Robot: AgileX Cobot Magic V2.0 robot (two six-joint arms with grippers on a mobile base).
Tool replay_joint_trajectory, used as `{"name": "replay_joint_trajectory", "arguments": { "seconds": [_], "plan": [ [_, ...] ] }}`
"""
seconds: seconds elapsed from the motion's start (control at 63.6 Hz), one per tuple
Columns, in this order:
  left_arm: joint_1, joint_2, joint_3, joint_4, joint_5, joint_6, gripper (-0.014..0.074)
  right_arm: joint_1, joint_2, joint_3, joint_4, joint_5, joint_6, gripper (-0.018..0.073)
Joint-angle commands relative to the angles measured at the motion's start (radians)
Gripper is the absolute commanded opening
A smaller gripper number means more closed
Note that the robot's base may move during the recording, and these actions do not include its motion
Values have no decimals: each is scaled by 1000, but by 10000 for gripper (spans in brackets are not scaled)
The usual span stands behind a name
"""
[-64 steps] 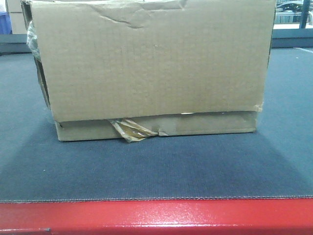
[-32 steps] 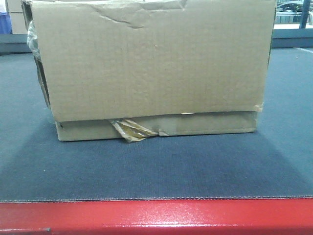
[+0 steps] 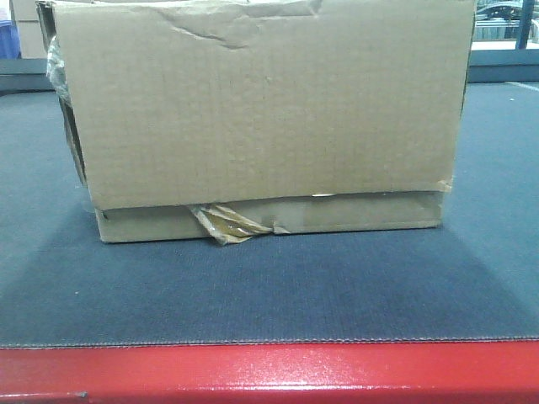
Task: Grab carton from right shelf to conveyor
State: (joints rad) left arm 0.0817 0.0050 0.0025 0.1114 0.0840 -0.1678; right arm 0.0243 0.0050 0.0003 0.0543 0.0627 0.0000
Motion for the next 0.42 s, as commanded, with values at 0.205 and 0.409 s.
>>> {"name": "replay_joint_trajectory", "arguments": {
  "seconds": [0.205, 0.409],
  "plan": [
    [5, -5, -3, -5, -19, 1, 13, -7, -5, 0, 2, -23, -11, -69],
    [5, -5, -3, -5, -19, 1, 13, -7, -5, 0, 2, -23, -11, -69]
  ]
}}
